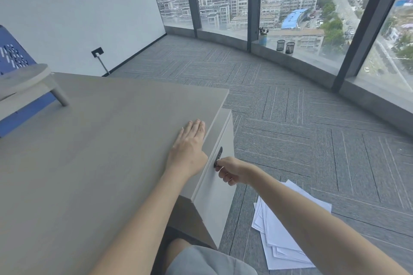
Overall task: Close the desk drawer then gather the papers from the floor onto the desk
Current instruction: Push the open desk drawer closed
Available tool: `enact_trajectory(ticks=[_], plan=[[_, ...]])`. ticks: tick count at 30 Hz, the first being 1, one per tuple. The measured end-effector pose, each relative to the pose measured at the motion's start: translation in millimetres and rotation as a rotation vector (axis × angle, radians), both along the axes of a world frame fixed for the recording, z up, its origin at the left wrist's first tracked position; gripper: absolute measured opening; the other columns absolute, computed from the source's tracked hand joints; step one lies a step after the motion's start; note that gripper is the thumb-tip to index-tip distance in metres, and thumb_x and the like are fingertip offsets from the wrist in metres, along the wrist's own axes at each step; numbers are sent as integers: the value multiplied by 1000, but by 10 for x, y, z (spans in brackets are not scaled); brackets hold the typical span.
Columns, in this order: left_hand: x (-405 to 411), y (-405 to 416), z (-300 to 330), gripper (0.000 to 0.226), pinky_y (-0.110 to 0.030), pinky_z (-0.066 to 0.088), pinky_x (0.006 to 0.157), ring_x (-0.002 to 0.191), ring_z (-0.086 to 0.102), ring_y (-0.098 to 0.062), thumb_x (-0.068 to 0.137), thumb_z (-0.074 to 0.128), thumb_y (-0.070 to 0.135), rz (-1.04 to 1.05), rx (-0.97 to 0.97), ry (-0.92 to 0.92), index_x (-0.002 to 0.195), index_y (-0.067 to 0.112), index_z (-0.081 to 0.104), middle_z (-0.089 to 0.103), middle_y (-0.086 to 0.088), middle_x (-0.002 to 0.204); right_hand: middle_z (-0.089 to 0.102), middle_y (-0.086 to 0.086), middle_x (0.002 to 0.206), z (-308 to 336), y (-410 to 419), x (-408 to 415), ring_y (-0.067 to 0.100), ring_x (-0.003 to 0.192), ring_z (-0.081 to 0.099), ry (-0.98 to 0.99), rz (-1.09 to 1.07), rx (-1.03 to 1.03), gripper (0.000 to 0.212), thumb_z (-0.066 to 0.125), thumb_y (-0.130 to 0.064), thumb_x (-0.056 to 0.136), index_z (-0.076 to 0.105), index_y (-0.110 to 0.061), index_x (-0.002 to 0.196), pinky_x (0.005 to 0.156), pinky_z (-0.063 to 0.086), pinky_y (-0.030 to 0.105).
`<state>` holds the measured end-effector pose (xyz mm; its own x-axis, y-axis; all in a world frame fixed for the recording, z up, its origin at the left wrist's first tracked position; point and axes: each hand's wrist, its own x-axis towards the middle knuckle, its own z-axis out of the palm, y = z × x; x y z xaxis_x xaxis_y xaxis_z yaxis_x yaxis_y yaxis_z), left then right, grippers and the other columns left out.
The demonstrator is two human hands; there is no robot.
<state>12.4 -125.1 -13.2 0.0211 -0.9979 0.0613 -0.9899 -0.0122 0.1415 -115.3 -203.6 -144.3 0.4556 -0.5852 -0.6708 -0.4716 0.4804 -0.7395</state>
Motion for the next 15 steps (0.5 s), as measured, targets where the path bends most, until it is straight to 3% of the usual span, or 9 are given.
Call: enact_trajectory(ticks=[10,15], plan=[[-41,25,22,82,-35,1,124,153,-1,-19,81,39,4,8,3,-23,155,11,4,2,-3,166,38,0,60,-8,24,62,14,47,30,-41,-18,-16,30,30,-19,98,42,-19,70,43,21,20],[-39,25,22,83,-34,1,124,152,-2,-18,80,38,3,10,3,-15,155,11,4,2,-3,166,42,3,60,41,52,55,15,45,34,38,47,-148,31,27,-19,101,43,-16,75,42,25,18]])
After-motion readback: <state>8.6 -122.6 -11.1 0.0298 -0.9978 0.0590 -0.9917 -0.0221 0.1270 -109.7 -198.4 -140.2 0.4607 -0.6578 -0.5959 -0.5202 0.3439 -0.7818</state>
